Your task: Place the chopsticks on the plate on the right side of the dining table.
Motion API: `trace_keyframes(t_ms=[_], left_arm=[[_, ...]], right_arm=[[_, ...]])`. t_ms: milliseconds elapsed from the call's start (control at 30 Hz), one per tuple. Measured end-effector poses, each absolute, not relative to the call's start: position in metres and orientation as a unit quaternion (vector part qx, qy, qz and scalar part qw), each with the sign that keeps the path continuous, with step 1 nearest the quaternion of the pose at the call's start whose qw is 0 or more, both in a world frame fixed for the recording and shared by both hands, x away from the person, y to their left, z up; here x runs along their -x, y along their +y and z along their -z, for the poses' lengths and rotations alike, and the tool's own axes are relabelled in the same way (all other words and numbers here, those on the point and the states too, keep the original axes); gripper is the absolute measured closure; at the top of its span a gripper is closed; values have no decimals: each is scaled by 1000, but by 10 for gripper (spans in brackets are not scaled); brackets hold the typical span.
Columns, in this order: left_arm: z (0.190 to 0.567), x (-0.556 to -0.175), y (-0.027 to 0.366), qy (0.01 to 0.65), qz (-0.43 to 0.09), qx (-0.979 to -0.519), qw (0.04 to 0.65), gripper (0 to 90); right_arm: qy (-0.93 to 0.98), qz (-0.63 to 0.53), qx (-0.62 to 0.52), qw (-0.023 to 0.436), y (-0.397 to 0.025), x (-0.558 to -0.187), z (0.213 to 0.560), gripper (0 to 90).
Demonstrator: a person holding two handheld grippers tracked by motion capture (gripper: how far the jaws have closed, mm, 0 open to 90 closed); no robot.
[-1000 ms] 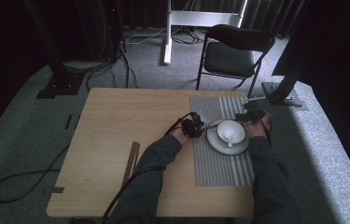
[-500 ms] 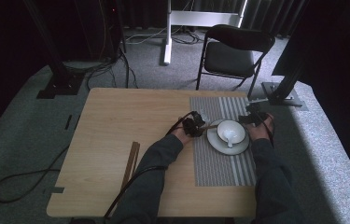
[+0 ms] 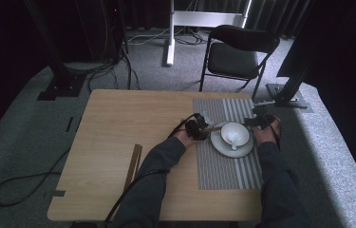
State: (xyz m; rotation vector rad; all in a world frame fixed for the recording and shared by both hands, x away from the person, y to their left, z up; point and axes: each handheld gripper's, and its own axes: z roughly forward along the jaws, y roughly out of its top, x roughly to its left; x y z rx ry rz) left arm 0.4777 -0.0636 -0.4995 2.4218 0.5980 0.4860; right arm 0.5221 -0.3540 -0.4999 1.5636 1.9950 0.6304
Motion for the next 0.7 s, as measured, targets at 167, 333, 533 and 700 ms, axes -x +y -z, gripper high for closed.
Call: trace_keyframes(t_ms=[167,333,533,700], left_arm=[[499,-477,-57,224,-182,-913,287,592],[503,-477,-56,212,-187,-921,268,650],[505,-480,-60,218,-190,-921,263,731],[507,-482,-63,227,-195,-917,264,750]], right_arm=[[737,-231,-579,262,-355,-522,501,344],[737,-229,-579,262,-356,-522,500,347],[740,-228,-576,263,-356,-521,500,349],[740,-228,-576,262,-356,-520,500,350]])
